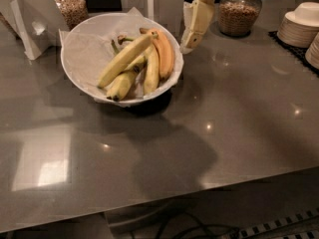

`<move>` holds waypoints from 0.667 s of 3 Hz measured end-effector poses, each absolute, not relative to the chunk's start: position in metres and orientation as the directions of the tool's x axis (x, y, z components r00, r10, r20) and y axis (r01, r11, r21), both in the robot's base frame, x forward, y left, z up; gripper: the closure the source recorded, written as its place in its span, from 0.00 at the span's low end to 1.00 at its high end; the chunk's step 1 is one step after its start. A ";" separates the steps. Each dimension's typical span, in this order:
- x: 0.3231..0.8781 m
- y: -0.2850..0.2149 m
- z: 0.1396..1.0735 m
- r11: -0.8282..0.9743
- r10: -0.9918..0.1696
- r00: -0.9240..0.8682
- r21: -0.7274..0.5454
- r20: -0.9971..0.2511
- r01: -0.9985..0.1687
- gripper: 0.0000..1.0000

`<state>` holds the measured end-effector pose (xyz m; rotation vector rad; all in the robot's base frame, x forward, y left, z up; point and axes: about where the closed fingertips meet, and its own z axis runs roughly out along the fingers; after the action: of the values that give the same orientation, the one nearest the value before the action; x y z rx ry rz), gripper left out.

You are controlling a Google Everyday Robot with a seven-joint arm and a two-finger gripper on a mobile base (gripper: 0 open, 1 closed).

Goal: Pick banana from white bowl

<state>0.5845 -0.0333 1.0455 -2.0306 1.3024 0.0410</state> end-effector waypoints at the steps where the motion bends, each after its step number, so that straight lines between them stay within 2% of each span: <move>1: 0.586 -0.028 1.040 -0.253 -0.777 0.507 -0.553 -0.373 -0.794 0.00; 2: 0.588 -0.009 1.024 -0.315 -0.740 0.569 -0.563 -0.358 -0.764 0.00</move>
Offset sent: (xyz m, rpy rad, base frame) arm 0.0058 0.0435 -0.0420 -0.0309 -0.0545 0.1811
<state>0.5879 -0.0091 1.0235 -2.0939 1.1980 0.0429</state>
